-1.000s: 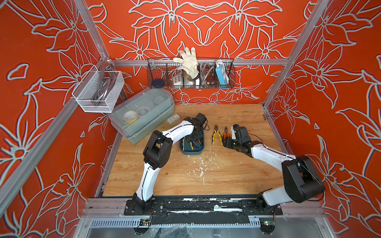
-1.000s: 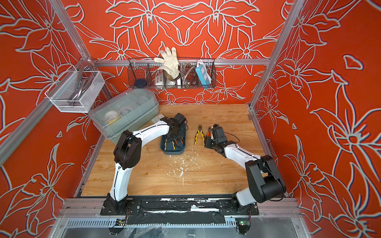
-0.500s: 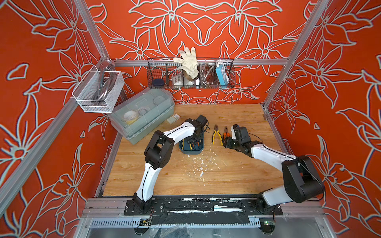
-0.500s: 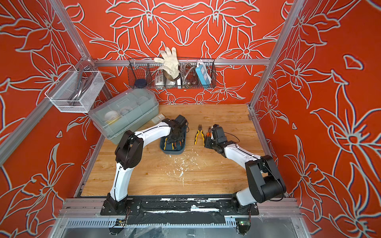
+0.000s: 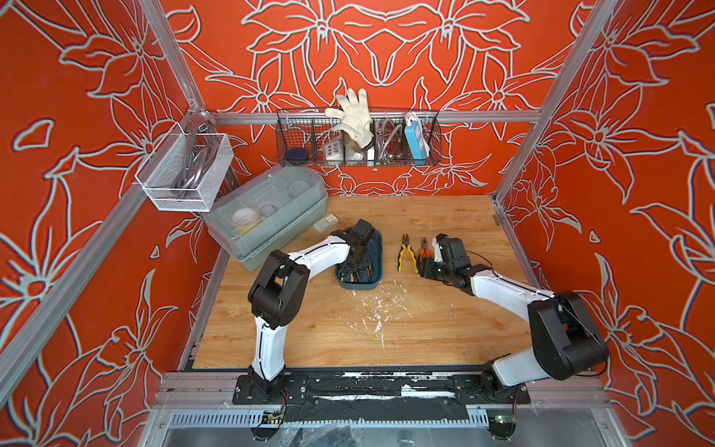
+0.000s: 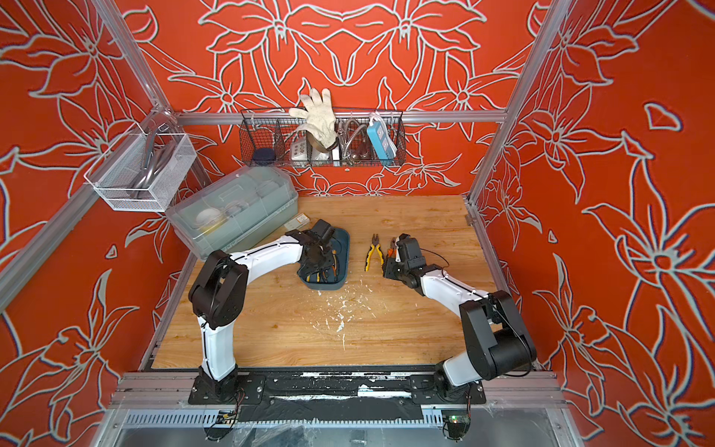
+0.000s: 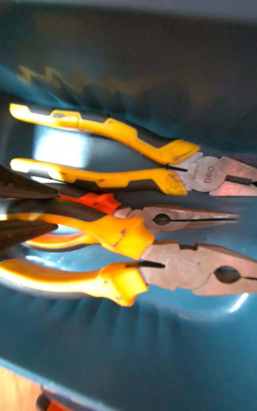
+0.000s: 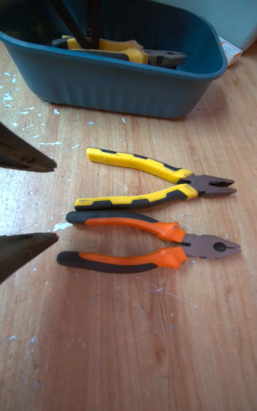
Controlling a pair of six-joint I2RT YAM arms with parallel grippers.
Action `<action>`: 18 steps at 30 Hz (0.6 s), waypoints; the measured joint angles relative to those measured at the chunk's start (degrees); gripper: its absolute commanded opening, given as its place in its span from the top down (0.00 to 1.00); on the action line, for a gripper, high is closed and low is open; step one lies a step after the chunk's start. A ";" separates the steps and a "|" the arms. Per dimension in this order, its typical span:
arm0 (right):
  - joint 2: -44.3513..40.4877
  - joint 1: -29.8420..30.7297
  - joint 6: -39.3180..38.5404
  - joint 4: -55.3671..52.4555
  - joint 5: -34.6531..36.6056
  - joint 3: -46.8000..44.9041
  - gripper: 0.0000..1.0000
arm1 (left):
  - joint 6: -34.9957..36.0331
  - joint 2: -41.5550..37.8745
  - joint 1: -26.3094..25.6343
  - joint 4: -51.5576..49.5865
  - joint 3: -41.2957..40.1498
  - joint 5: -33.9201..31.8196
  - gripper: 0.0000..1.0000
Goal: Take the pliers out of the storage box
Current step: Pick up the pliers from the storage box.
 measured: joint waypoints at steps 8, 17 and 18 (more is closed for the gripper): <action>-0.02 0.00 0.02 0.17 -0.15 0.00 0.52 | 2.67 -5.46 0.17 5.03 -5.25 3.56 1.00; -1.03 0.00 1.07 3.74 -3.41 -1.38 0.52 | 4.72 -15.19 0.15 9.18 -13.33 6.19 1.00; -1.16 0.00 1.18 3.96 -3.65 -1.55 0.52 | 4.74 -16.20 0.13 9.75 -14.58 6.40 1.00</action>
